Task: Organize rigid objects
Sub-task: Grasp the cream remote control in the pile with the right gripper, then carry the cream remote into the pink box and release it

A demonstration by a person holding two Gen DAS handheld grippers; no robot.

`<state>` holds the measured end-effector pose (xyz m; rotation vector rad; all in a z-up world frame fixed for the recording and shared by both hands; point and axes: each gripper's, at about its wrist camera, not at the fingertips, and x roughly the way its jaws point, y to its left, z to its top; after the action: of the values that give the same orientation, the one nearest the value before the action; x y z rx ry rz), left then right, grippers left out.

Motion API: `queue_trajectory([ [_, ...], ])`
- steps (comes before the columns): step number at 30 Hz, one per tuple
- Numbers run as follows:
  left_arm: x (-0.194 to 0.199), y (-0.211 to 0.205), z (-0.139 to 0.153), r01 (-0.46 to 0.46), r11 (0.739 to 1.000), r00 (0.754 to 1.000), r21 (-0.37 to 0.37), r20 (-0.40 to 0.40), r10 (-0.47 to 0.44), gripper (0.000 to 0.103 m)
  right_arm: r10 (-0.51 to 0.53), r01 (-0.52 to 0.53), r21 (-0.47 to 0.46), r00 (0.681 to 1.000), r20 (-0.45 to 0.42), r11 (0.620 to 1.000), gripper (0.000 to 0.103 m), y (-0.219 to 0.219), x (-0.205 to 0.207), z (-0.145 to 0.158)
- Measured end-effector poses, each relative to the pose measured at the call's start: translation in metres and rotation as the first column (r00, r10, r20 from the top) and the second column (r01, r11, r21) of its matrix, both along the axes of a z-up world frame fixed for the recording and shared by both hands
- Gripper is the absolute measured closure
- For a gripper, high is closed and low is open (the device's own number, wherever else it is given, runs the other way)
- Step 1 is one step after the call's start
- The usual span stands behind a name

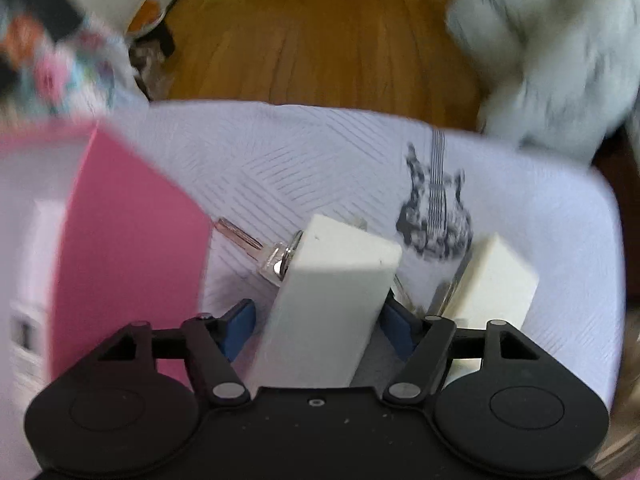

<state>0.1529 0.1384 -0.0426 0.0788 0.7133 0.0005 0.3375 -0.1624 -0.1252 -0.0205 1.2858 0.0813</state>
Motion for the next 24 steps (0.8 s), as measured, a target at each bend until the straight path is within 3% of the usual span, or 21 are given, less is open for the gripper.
queue_trajectory([
  [1,0.0,0.001,-0.001,-0.001,1.0,1.0,-0.003,0.0,0.001,0.099,-0.011,0.011,0.016,1.0,0.002,1.0,0.037,-0.002,-0.002,0.001],
  [4,0.001,0.005,-0.001,0.006,0.999,1.0,-0.031,-0.009,-0.006,0.099,-0.028,0.028,0.017,1.0,-0.011,0.999,0.038,-0.009,-0.005,0.005],
  [11,0.003,0.008,-0.002,0.005,0.999,1.0,-0.034,-0.013,-0.006,0.099,-0.021,0.003,0.189,0.996,0.09,0.982,0.043,-0.033,-0.032,0.048],
  [16,0.003,0.007,-0.004,0.005,0.999,1.0,-0.032,-0.014,-0.005,0.099,0.062,-0.127,0.324,0.977,0.205,0.937,0.045,-0.042,-0.07,0.078],
  [19,0.003,0.006,-0.006,0.005,1.0,1.0,-0.029,-0.014,-0.005,0.099,0.099,-0.179,0.334,0.965,0.242,0.925,0.045,-0.044,-0.09,0.087],
  [24,0.002,0.004,-0.007,0.002,1.0,1.0,-0.022,-0.013,-0.002,0.099,0.145,-0.234,0.273,0.939,0.312,0.933,0.045,-0.048,-0.113,0.096],
])
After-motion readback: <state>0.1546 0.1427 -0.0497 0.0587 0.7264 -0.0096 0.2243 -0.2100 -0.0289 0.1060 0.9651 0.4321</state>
